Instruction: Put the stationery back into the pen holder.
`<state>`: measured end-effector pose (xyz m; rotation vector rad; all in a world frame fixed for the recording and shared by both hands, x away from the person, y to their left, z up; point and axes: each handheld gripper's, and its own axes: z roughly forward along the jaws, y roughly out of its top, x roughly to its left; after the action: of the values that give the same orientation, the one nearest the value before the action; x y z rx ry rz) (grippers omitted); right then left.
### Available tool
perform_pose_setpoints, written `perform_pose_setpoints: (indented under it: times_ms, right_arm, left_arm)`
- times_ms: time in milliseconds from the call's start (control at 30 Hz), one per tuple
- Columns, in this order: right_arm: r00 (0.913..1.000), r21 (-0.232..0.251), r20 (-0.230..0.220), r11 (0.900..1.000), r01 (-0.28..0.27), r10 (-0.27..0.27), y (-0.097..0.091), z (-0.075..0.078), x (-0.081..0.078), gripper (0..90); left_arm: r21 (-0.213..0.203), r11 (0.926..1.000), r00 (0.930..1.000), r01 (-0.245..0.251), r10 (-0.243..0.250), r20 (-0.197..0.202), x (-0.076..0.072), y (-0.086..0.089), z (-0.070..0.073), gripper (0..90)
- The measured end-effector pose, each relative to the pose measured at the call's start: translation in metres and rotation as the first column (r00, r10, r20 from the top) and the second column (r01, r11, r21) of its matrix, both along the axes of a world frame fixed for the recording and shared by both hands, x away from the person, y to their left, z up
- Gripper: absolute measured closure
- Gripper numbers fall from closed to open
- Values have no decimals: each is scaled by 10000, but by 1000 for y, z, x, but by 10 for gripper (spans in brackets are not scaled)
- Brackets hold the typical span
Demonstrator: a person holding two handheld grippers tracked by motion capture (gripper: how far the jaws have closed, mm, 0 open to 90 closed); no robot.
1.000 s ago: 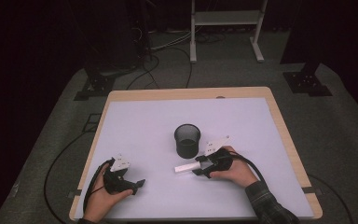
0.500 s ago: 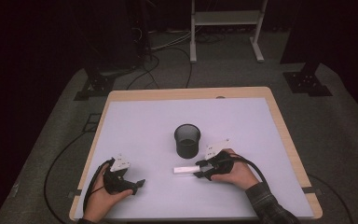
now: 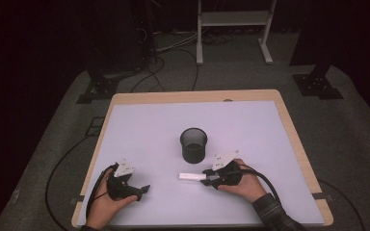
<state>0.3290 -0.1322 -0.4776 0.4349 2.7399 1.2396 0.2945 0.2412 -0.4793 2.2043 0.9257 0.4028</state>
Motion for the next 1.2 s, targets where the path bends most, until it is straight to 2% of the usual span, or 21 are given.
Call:
perform_pose_setpoints:
  times_ms: [33,333,767,1200]
  right_arm:
    - [10000,26,-73,10000,53,-53,0,0,0,637]
    - [9989,157,-403,9996,252,-245,-2,7,-1,641]
    - [9963,649,-710,9965,524,-478,-13,27,-3,643]
    - [9959,1142,-628,9909,715,-646,-20,49,-6,644]
  left_arm:
    - [-3,10000,10000,0,0,0,0,0,0,18]
    - [-6,10000,10000,0,0,-5,0,0,0,18]
    - [-8,10000,10000,1,-1,-13,0,0,0,18]
    - [-12,10000,10000,-3,3,-14,0,0,0,18]
